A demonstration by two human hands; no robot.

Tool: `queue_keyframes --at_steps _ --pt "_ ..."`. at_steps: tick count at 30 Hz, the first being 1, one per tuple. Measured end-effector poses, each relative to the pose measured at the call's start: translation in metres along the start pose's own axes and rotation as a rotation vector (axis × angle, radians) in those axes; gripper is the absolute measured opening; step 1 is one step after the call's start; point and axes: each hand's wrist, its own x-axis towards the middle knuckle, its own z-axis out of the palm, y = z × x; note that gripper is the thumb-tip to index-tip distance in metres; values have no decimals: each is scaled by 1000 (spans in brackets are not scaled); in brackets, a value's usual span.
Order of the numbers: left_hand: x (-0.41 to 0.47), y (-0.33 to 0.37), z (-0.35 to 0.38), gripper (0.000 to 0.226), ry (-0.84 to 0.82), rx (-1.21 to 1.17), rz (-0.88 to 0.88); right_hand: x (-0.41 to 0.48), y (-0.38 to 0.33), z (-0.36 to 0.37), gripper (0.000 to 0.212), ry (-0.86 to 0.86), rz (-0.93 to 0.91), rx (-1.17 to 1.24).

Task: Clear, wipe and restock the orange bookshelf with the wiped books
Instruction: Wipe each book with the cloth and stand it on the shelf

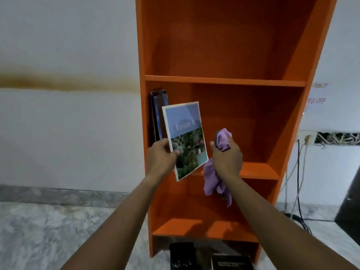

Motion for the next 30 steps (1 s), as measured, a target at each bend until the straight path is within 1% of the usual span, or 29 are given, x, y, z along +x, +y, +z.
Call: queue_keyframes --at_steps 4,5,7,9,12,16,18,22,25,28,30 --pt "56 -1 21 6 185 94 4 14 -7 34 45 -84 14 67" --pt "67 -5 27 7 232 110 -8 17 -5 44 48 -107 19 81" --pt "79 -15 35 12 326 165 -45 17 0 61 53 -145 23 109" --pt "81 -32 42 8 367 236 -47 15 9 75 55 -181 49 134" --pt "75 -54 45 8 359 328 -27 3 20 86 59 -239 103 151" --pt "72 -57 38 20 387 400 -47 -9 34 88 47 -242 147 164" --pt "70 -53 36 23 358 433 -69 -13 37 85 45 -237 167 167" --pt "60 -51 33 20 319 484 -137 -21 33 71 49 -259 144 196" --pt "37 -50 33 21 303 515 -156 -31 31 54 55 -268 113 232" --pt "-7 -51 40 19 224 529 -140 -57 34 27 61 -280 95 288" --pt "-44 -53 49 13 108 516 -135 -76 43 5 62 -296 122 300"
